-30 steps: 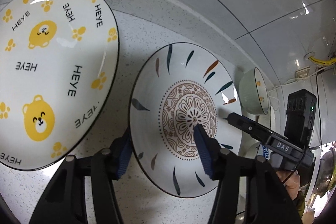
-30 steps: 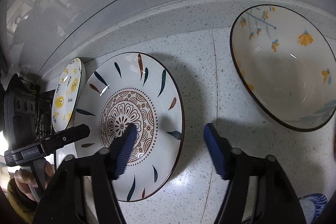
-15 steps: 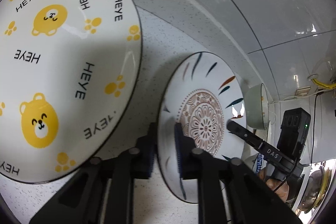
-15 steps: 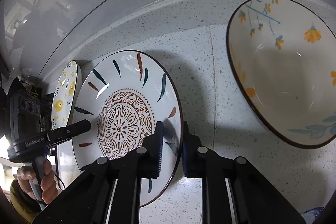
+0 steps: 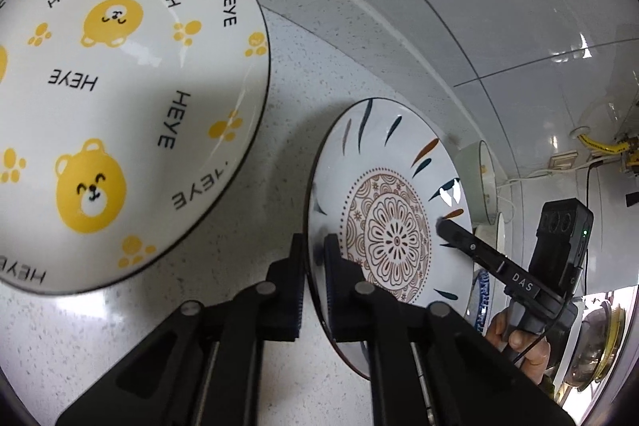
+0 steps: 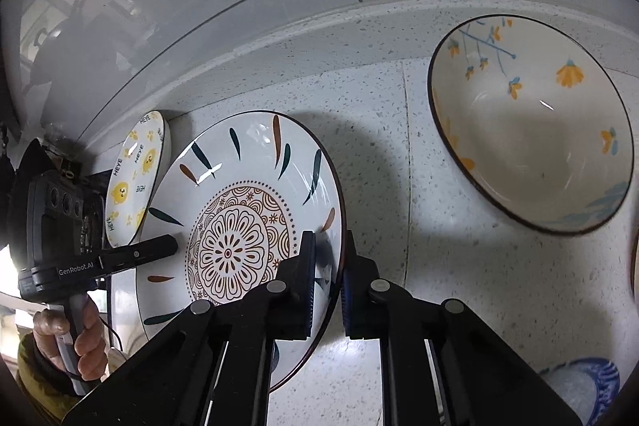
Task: Organize plates and bowls
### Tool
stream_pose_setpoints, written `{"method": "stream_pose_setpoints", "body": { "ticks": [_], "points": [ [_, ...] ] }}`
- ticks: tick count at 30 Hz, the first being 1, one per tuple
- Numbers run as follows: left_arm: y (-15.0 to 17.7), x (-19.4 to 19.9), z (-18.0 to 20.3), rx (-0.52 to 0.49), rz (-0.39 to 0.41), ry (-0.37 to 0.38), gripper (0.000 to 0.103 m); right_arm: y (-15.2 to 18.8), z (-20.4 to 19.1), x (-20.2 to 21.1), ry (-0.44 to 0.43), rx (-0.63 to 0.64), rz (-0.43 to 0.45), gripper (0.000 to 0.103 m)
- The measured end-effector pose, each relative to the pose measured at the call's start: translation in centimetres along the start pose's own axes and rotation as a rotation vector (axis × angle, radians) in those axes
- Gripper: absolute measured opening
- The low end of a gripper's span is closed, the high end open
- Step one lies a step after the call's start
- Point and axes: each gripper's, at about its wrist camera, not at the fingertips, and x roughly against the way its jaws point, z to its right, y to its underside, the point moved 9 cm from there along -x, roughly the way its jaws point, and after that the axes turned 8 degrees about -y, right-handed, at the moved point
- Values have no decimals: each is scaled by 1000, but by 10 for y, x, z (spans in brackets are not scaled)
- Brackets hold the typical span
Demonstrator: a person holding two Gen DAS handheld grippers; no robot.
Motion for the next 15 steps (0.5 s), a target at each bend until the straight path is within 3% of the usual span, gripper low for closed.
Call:
{"method": "stream_pose_setpoints", "body": {
  "ticks": [9,15],
  "points": [
    [27,53,0,-27,36,33,8,34,-46,30,-31,35,48,11],
    [68,114,-10,-75,65,50,8,74,-100,56,-63,58,88,10]
  ]
}}
